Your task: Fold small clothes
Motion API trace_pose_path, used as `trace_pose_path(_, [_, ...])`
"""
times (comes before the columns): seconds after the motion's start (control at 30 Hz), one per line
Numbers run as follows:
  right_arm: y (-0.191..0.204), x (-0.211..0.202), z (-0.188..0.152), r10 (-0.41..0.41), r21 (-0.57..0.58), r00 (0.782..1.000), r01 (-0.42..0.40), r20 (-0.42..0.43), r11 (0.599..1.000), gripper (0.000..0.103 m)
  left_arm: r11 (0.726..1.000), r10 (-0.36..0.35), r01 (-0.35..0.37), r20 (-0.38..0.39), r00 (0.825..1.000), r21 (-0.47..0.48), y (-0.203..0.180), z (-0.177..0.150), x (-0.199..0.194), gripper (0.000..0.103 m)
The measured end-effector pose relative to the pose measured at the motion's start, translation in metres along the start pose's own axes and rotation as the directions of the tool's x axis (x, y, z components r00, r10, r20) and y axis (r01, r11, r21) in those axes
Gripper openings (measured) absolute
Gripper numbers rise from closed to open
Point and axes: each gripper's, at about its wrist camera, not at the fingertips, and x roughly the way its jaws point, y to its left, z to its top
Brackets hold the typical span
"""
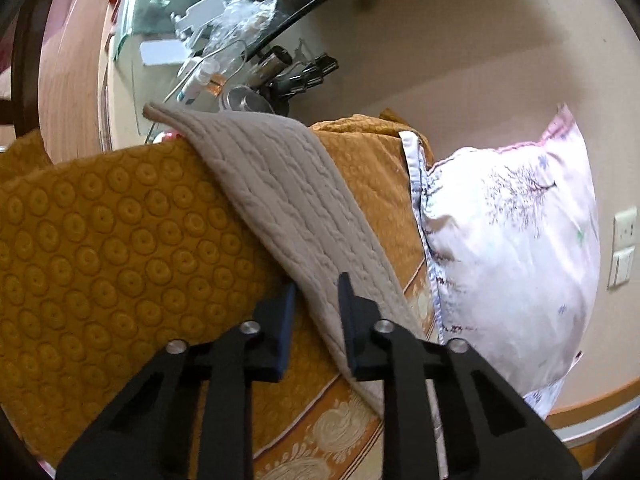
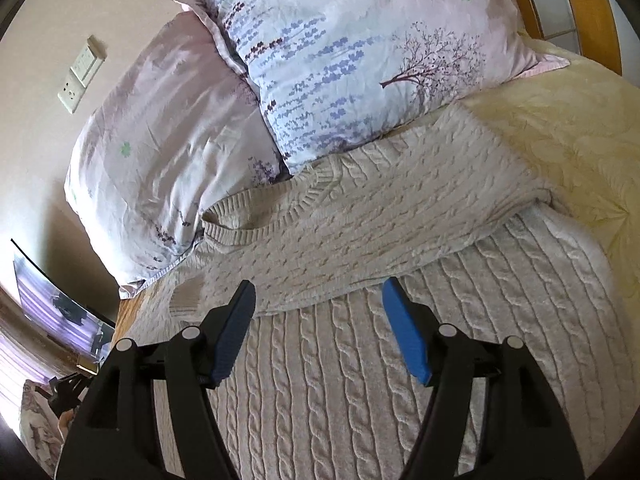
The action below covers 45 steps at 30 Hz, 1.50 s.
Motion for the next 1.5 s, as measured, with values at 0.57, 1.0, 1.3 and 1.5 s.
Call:
trace_pose_path(0.57, [-0.004,-0.008,0.003,0.025,-0.018,0.999,-0.024,0.023,1.0,0.069,0.883,-0.305,0.316,-0.087,0.948,0.348,-0.17,-0.089,-0.009,0.005])
trace_pose_path(1.0, [-0.022,-0.029,0.009,-0.024,-0.024,0.996,0.026,0.081,0.999,0.069,0.721,-0.168,0.441,-0.483,0.859,0.535,-0.272,-0.325,0.104,0.005])
trace_pose_path(1.3, [-0.029,-0.043,0.025,-0.07,-0.047,0.993,0.075,0.093,0.996,0.069,0.594,0.11,0.459,-0.632,0.767,0.66,-0.259,-0.399,0.125,0.056])
trace_pose_path(1.5, [0.028,-0.035,0.034,0.003,-0.328,1.0,0.005,0.026,0.945,0.069,0.545,0.05,0.462,-0.577,0.815,0.7,-0.221,-0.325,0.071,0.058])
